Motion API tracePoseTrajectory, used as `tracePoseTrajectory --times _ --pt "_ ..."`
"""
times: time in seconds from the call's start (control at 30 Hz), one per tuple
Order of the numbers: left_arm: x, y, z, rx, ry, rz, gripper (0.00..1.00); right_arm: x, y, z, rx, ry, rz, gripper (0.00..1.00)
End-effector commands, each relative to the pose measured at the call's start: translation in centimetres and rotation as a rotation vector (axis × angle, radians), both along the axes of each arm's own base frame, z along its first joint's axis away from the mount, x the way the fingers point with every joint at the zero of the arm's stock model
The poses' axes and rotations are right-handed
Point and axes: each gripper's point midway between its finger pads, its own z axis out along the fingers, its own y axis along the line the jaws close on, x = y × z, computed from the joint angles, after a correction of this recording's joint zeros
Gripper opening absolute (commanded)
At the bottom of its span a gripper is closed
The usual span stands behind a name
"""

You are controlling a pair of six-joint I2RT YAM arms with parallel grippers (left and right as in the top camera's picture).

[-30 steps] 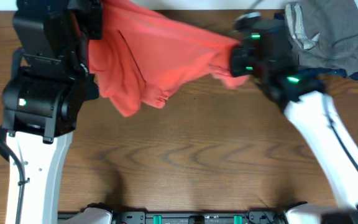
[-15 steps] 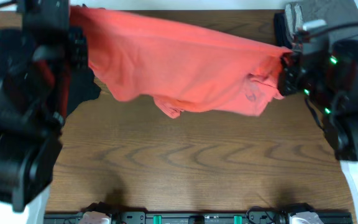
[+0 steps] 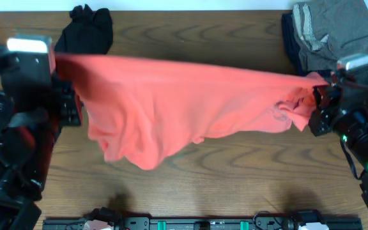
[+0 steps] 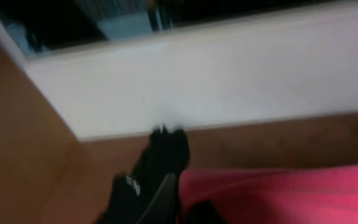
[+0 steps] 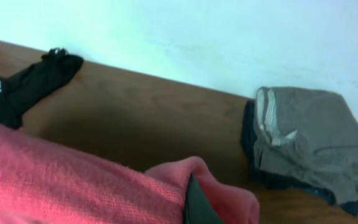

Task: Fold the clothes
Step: 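Stretch the T-shirt wide between both grippers, pulling apart, then lower the stretched T-shirt onto the table center with both grippers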

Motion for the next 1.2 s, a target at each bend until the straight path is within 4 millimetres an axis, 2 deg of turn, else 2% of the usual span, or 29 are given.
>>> tracePoseTrajectory --times 0.0,0.03,0.17,0.4,0.7,0.87,0.97,1.07,1.17 --pt "-0.3 2.1 -1.9 -0.051 0.075 0.149 0.06 1.9 -1.9 -1.8 -0.044 0.066 -0.082 0.01" --pt "-0.1 2.0 -3.8 -0.050 0.147 0.161 0.06 2.7 -1.6 -2.9 -0.052 0.102 -0.064 0.01" --pt "1.4 1.7 -9.3 -0.012 0.353 0.185 0.06 5.2 -1.0 -6.9 -0.061 0.245 -0.025 0.01" --pt "6.4 0.6 -18.8 0.090 0.662 0.200 0.06 9.5 -0.3 -16.3 -0.093 0.533 0.033 0.01" --pt "12.4 -0.7 -31.0 0.195 0.981 0.212 0.06 12.5 0.1 -27.6 -0.116 0.801 0.083 0.01" --pt "14.9 -1.2 -38.0 0.241 1.091 0.204 0.06 13.2 0.2 -32.6 -0.111 0.896 0.093 0.01" --pt "16.1 -1.5 -41.7 0.283 1.132 0.165 0.06 13.3 0.2 -34.9 -0.111 0.936 0.094 0.01" --pt "17.6 -1.7 -44.8 0.315 1.137 0.125 0.06 13.4 0.3 -36.7 -0.110 0.964 0.097 0.01" --pt "19.6 -1.4 -46.5 0.300 1.086 0.140 0.06 13.7 0.4 -37.6 -0.104 0.969 0.101 0.02"
